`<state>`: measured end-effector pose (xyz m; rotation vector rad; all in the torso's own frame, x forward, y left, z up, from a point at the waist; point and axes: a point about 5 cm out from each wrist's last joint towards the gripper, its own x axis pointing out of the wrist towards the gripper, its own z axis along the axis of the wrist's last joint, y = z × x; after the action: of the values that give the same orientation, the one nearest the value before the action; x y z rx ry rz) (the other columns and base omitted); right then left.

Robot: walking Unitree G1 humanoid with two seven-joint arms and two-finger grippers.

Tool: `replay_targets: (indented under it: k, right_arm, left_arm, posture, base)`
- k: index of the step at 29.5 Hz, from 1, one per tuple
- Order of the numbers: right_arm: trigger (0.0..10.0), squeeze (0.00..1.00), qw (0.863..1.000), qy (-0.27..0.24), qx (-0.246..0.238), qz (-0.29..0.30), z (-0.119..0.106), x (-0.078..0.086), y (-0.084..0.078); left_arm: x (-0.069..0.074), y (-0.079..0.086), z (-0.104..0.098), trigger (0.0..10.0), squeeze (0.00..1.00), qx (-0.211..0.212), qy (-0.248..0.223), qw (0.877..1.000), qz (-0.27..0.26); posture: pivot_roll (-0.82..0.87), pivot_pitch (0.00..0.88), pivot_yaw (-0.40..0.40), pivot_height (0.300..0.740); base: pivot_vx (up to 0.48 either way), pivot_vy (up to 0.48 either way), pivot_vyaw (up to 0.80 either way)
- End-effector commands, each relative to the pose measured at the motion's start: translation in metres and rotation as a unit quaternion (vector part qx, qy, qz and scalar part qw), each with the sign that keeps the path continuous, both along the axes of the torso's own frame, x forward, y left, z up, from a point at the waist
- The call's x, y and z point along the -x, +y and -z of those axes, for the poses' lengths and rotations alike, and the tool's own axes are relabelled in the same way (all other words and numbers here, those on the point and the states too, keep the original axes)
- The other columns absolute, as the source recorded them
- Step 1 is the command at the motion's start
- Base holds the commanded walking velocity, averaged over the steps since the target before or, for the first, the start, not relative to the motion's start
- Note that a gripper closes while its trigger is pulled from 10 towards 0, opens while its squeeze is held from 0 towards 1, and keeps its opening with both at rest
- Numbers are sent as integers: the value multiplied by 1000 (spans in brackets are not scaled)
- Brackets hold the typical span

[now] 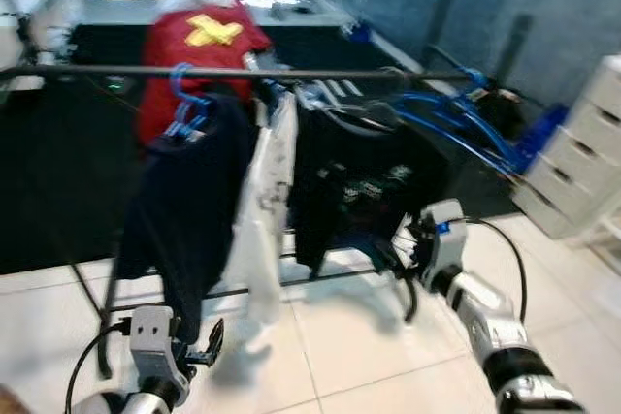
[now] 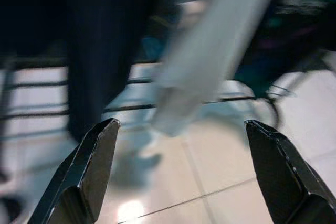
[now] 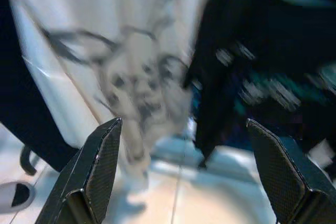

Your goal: Hang hanger

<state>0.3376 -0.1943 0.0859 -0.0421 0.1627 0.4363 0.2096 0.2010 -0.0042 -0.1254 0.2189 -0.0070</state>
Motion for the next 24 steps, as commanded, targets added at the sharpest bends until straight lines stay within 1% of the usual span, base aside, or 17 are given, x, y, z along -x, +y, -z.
replay_targets:
  k: [1, 2, 3, 5, 6, 9, 11, 13, 14, 15, 16, 18, 19, 20, 22, 23, 24]
  right_arm:
    - [10000, 0, 998, 54, 12, 11, 25, 14, -5]
    - [10000, 0, 998, 64, 16, 14, 31, 19, -7]
    - [10000, 0, 998, 64, 16, 14, 31, 19, -7]
    - [10000, 0, 997, 76, 20, 17, 37, 24, -9]
    - [10000, 0, 996, 80, 20, 18, 40, 27, -11]
    - [10000, 0, 996, 82, 20, 19, 41, 28, -11]
    - [10000, 0, 997, 75, 16, 26, 38, 27, -13]
    - [10000, 0, 998, 49, -3, 47, 26, 19, -16]
    - [10000, 0, 998, 49, -3, 47, 26, 19, -16]
    - [10000, 0, 998, 31, -20, 57, 17, 13, -17]
    - [10000, 0, 998, 31, -20, 57, 17, 13, -17]
    - [10000, 0, 997, -5, -43, 60, -3, 2, -14]
    - [10000, 0, 997, -5, -43, 60, -3, 2, -14]
    - [10000, 0, 996, -29, -61, 53, -18, -6, -9]
    - [10000, 0, 994, -73, -82, 23, -46, -18, 6]
    - [10000, 0, 994, -73, -82, 23, -46, -18, 6]
    - [10000, 0, 992, -87, -89, 12, -56, -22, 13]
  left_arm:
    - [3, 1, 5, 10000, 0, 1, 13, 1000, -6]
    - [4, 1, 5, 10000, 0, 2, 15, 1000, -7]
    - [4, 1, 5, 10000, 0, 2, 15, 1000, -7]
    - [7, 2, 7, 10000, 0, 2, 19, 1000, -12]
    - [8, 3, 8, 10000, 0, 9, 21, 1000, -16]
    - [9, 3, 9, 10000, 0, 15, 23, 999, -18]
    - [9, 3, 9, 10000, 0, 16, 22, 1000, -14]
    - [9, 3, 8, 10000, 0, 15, 22, 1000, -9]
    - [9, 3, 8, 10000, 0, 15, 22, 1000, -9]
    - [9, 3, 8, 10000, 0, 15, 22, 1000, -8]
    - [9, 3, 8, 10000, 0, 15, 22, 1000, -8]
    - [9, 4, 9, 10000, 0, 15, 21, 1000, -8]
    - [9, 4, 9, 10000, 0, 15, 21, 1000, -8]
    - [9, 5, 8, 10000, 0, 15, 20, 1000, -10]
    - [9, 6, 8, 10000, 0, 14, 17, 1000, -13]
    - [9, 6, 8, 10000, 0, 14, 17, 1000, -13]
    - [9, 7, 7, 10000, 0, 14, 16, 1000, -13]
  posture:
    - [-104, 8, -88, 740]
    - [-106, 12, -87, 740]
    - [-106, 12, -87, 740]
    - [-108, 16, -84, 740]
    - [-110, 17, -83, 740]
    - [-110, 17, -83, 740]
    - [-110, 19, -82, 740]
    - [-111, 22, -77, 740]
    - [-111, 22, -77, 740]
    - [-112, 24, -77, 740]
    - [-112, 24, -77, 740]
    - [-108, 29, -73, 740]
    - [-108, 29, -73, 740]
    - [-105, 37, -73, 740]
    - [-103, 43, -73, 740]
    - [-103, 43, -73, 740]
    - [-104, 47, -72, 740]
  base:
    - [266, 0, 0]
    - [251, 0, 0]
    - [251, 0, 0]
    - [126, 0, 0]
    - [0, 0, 0]
    - [0, 0, 0]
    - [0, 0, 0]
    - [0, 0, 0]
    - [0, 0, 0]
    - [0, 0, 0]
    - [0, 0, 0]
    - [0, 0, 0]
    - [0, 0, 0]
    - [0, 0, 0]
    - [0, 0, 0]
    - [0, 0, 0]
    - [0, 0, 0]
